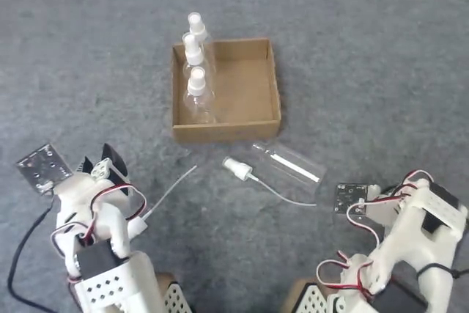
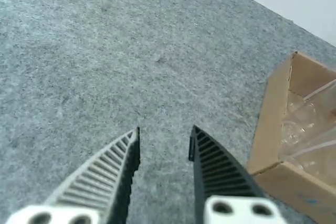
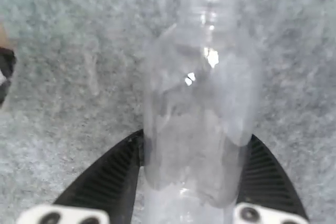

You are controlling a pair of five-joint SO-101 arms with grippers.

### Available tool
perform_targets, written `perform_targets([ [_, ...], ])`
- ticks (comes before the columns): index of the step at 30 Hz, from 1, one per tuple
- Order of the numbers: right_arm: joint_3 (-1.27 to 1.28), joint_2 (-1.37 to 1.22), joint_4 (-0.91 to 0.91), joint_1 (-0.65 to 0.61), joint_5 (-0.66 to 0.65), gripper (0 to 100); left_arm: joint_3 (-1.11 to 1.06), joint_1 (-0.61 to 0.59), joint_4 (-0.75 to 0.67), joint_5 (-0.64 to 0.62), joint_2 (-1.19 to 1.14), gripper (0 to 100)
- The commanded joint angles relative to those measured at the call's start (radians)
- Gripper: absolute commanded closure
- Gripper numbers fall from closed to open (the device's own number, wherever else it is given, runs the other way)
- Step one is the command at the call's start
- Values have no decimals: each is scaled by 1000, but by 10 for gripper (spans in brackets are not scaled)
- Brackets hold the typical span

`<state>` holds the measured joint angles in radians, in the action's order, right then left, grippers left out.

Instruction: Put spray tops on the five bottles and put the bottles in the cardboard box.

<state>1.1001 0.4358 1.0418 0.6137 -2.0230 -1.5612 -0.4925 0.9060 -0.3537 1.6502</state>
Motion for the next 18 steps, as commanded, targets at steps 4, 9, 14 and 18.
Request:
perform_targets([
  [4,9,10,10,-91,143,935,13,-5,-26,-5,17,851],
  [9,-44,10,19,-148,285,990,13,-5,-26,-5,17,851],
  [14,-123,8,19,-203,537,989,13,-5,-26,-5,17,851],
  [18,-144,8,19,-265,789,989,13,-5,-26,-5,17,851],
])
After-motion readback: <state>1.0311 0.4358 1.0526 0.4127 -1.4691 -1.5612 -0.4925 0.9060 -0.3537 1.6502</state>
